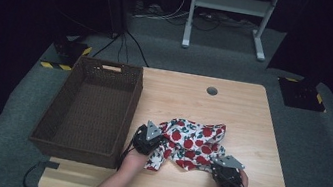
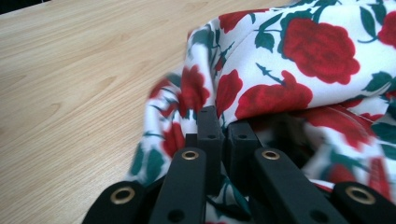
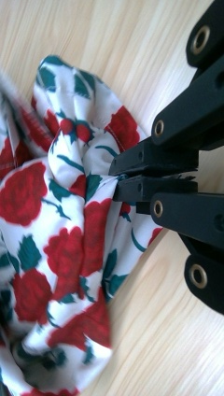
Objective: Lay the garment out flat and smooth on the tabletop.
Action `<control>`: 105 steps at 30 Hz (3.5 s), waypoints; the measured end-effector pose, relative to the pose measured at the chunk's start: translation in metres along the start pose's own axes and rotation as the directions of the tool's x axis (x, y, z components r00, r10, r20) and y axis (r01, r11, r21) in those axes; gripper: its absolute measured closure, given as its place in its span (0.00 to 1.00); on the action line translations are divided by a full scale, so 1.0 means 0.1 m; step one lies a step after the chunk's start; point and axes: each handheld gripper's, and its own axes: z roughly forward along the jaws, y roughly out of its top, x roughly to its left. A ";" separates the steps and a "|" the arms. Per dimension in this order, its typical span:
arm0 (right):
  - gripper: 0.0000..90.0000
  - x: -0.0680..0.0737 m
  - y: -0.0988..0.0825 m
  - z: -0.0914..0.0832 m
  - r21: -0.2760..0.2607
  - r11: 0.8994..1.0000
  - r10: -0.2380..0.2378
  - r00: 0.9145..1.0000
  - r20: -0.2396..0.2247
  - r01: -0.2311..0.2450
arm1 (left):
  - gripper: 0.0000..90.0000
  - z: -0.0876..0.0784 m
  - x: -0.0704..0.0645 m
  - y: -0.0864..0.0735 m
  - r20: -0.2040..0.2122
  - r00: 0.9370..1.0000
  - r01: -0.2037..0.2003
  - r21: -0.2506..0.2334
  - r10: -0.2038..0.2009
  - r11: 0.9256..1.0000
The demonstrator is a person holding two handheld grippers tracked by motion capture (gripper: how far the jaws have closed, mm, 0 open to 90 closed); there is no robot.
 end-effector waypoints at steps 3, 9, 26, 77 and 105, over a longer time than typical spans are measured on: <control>0.97 -0.13 -0.06 -0.05 0.004 1.000 0.018 1.000 0.011 -0.018 | 0.96 0.00 0.01 0.00 -0.003 1.000 0.003 0.001 -0.003 1.000; 0.97 -0.38 -0.18 -0.14 0.014 0.999 0.049 0.997 0.057 -0.050 | 0.96 0.00 0.03 -0.02 -0.009 1.000 0.009 0.011 -0.009 1.000; 0.89 -0.89 -0.42 -0.38 0.003 0.984 0.175 0.971 0.161 -0.178 | 0.89 -0.01 0.06 -0.06 -0.043 0.999 0.017 0.030 -0.016 0.999; 0.73 -0.74 -0.33 -0.27 0.000 0.985 0.170 0.982 0.080 -0.170 | 0.98 0.60 -0.32 0.47 0.105 0.983 -0.158 0.095 0.148 0.983; 0.72 -1.00 -0.37 -0.37 -0.011 0.983 0.184 0.966 0.183 -0.185 | 0.80 0.19 0.07 0.15 -0.073 0.995 -0.065 0.110 0.073 0.992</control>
